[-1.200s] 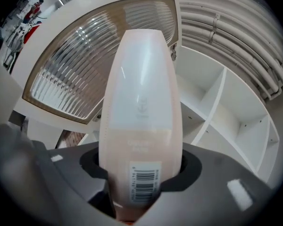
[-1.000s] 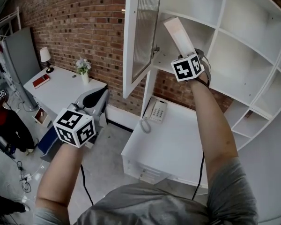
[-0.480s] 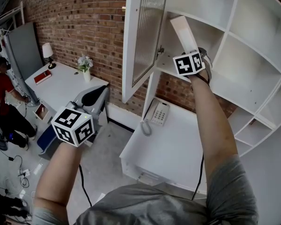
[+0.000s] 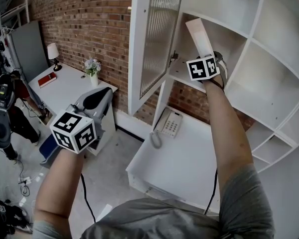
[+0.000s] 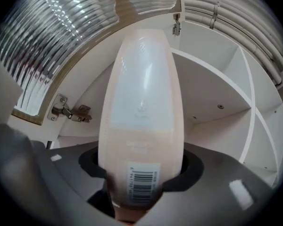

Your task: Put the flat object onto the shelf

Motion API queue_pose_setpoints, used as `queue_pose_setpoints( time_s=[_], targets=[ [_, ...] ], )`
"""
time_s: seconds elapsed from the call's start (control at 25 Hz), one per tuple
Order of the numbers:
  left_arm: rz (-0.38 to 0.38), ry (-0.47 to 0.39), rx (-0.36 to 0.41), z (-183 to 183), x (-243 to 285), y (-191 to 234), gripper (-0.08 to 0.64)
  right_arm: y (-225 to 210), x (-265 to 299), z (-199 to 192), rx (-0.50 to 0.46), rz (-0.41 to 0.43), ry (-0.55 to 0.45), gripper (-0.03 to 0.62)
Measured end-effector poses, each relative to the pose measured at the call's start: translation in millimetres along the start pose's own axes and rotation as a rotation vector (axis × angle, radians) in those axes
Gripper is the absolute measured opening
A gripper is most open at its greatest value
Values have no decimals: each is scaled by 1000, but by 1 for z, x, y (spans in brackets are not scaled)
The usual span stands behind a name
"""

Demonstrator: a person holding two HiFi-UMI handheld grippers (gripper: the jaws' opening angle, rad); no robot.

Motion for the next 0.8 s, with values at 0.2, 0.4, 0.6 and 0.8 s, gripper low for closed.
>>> queue_pose_setpoints(
  time_s=[0.2,0.4,0.6,0.8],
  targets=[
    [7,-5,7,3,6,1,-2,-4,23,-1,1,-9,8,293],
    [19,-5,14,6,9,3,-2,-6,38,3,15,14,-4,302],
    [38,2,16,7,8,4,-2,10,50,2,12,31,-21,332],
    [57,8,24,6,-2,4,-2,14,51,3,16,34,-16,344]
  ],
)
Point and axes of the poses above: the fingertips, and each gripper's own axes: x forward along the fingers, y to its left, z out of its top, the point moved 10 cm from there along -x, backward along the fingers, and after that the axes turned 10 degrees about z, right-handed, at the moved point
